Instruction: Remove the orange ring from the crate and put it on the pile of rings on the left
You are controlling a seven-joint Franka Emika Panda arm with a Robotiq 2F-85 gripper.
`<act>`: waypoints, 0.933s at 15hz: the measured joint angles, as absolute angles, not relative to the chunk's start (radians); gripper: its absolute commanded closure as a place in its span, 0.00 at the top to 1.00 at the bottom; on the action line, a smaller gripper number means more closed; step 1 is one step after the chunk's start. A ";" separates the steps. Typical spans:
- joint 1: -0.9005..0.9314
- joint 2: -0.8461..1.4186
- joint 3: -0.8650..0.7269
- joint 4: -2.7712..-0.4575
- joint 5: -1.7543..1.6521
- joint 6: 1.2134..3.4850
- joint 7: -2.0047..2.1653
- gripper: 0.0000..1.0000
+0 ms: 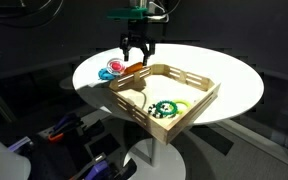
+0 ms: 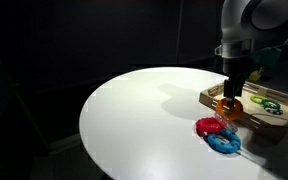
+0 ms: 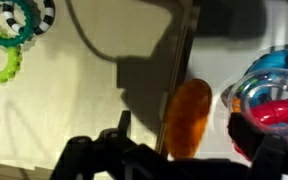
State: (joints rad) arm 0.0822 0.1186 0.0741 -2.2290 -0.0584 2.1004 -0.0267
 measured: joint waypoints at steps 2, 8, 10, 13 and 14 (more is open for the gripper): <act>0.057 0.118 0.054 -2.227 -0.058 2.099 -0.027 1.00; 0.012 0.099 0.014 -2.220 -0.057 2.099 -0.027 1.00; 0.003 0.079 0.004 -2.220 -0.057 2.098 -0.027 1.00; -0.006 0.034 -0.013 -2.220 -0.057 2.078 -0.024 1.00; -0.009 0.015 -0.017 -2.220 -0.057 2.070 -0.021 1.00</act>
